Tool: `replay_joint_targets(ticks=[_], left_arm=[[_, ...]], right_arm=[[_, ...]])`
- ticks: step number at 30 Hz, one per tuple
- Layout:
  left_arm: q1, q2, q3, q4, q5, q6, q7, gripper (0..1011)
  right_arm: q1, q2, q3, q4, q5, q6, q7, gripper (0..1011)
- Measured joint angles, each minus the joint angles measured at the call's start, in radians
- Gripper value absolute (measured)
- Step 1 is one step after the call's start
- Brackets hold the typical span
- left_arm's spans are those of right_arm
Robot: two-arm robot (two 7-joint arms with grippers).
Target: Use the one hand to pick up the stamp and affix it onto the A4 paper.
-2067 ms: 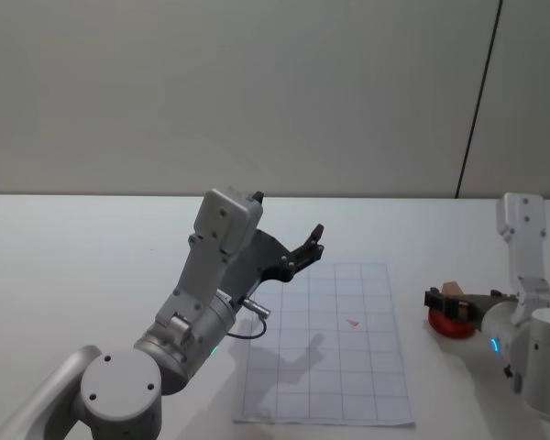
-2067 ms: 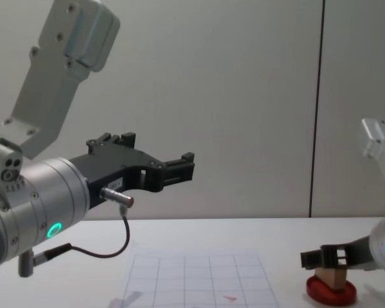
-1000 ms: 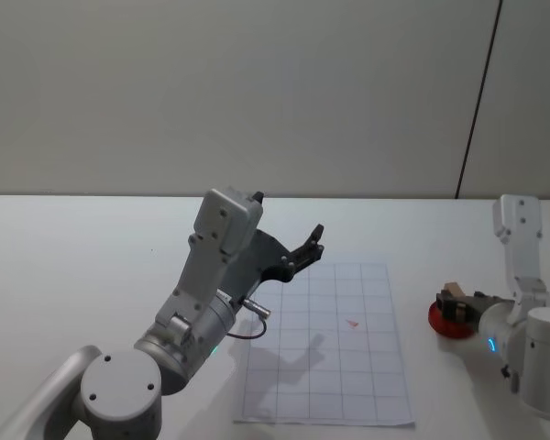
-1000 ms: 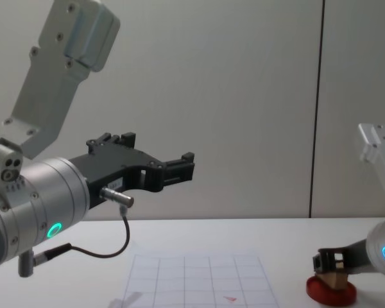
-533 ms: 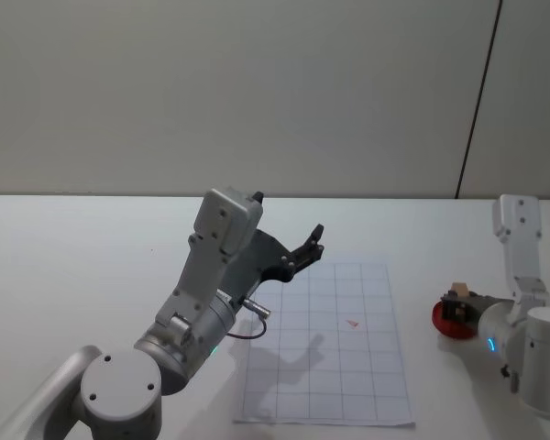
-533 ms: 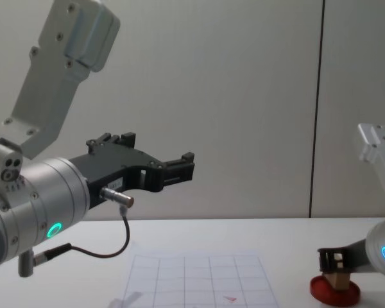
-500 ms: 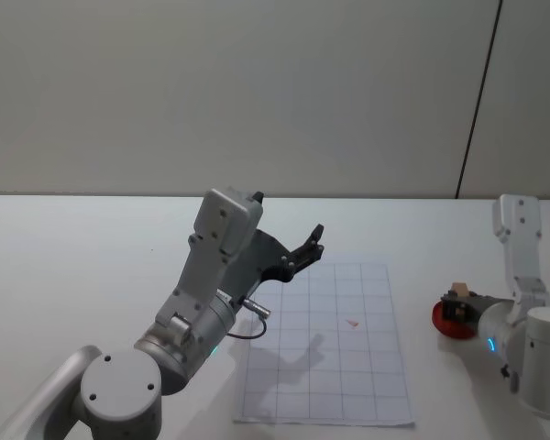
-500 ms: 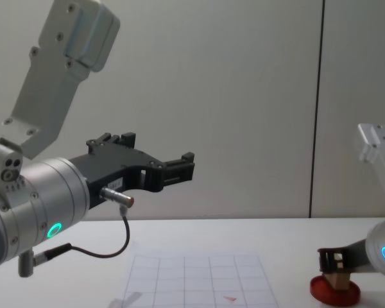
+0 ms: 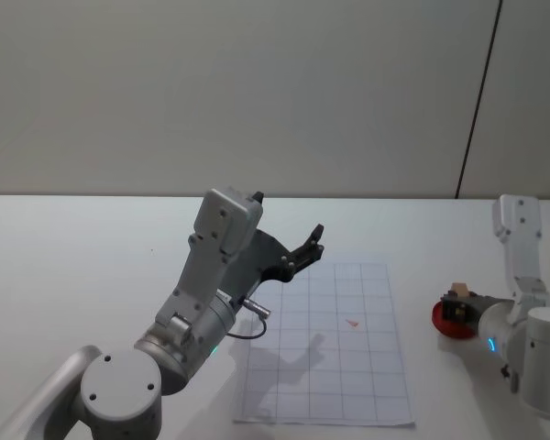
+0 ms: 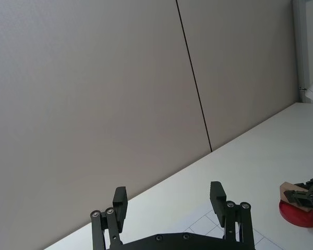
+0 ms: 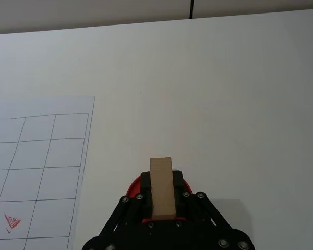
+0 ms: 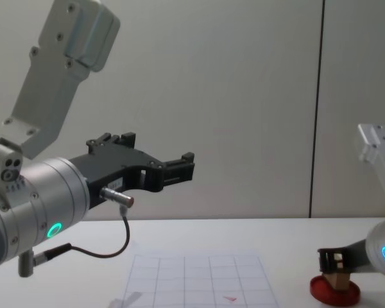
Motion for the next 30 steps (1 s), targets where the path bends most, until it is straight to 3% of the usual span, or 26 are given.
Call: replay_joint_targets(ticks=[12,30], left_arm=[[0.0,0.0,0.0,0.0,0.0,0.0,0.0,1002],[0.0,0.0,0.0,0.0,0.0,0.0,0.0,1002]], right_arm=[[0.006,0.005,0.008,-0.023,-0.011,0.042,0.022,219],[0.023,0.012,0.031,-0.063,-0.016,0.159,0.039,220]])
